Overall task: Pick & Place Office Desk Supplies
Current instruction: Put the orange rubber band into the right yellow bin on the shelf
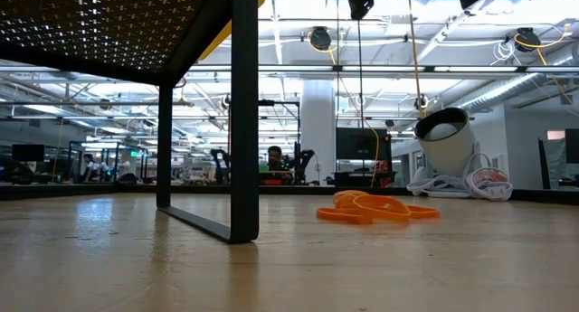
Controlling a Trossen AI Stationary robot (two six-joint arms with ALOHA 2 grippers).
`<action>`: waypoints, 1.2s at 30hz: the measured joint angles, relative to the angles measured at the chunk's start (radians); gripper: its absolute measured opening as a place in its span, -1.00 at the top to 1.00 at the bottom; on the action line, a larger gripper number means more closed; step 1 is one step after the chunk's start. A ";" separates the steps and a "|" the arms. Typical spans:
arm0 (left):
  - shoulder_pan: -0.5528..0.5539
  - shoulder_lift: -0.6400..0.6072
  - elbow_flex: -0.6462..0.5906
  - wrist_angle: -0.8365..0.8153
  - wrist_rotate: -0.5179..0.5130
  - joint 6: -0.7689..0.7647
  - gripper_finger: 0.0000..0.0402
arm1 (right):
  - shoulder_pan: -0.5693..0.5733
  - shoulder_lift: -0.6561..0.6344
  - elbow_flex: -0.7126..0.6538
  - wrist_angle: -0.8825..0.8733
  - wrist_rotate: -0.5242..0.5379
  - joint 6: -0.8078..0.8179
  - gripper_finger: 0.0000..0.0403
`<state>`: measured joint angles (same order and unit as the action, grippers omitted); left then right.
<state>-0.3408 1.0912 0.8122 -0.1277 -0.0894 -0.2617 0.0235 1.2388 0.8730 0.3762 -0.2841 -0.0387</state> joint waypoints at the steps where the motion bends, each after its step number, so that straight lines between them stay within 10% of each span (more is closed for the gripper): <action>1: 0.000 0.000 0.015 -0.025 -0.019 0.002 -0.46 | 0.000 0.000 0.000 0.004 0.000 0.000 -0.18; 14: 0.002 0.104 0.340 -0.527 -0.086 0.016 -0.34 | 0.000 0.000 0.000 0.007 0.002 -0.004 -0.18; 23: 0.005 0.145 0.393 -0.602 0.082 0.098 -0.34 | 0.000 -0.001 0.000 -0.045 0.002 0.000 -0.18; 36: -0.040 -0.310 0.106 -0.252 -0.066 0.320 -0.34 | 0.029 -0.041 -0.081 -0.333 0.180 0.044 -0.18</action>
<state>-0.3809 0.7815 0.9187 -0.3793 -0.1558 0.0584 0.0521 1.1975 0.7916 0.0434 -0.1043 0.0049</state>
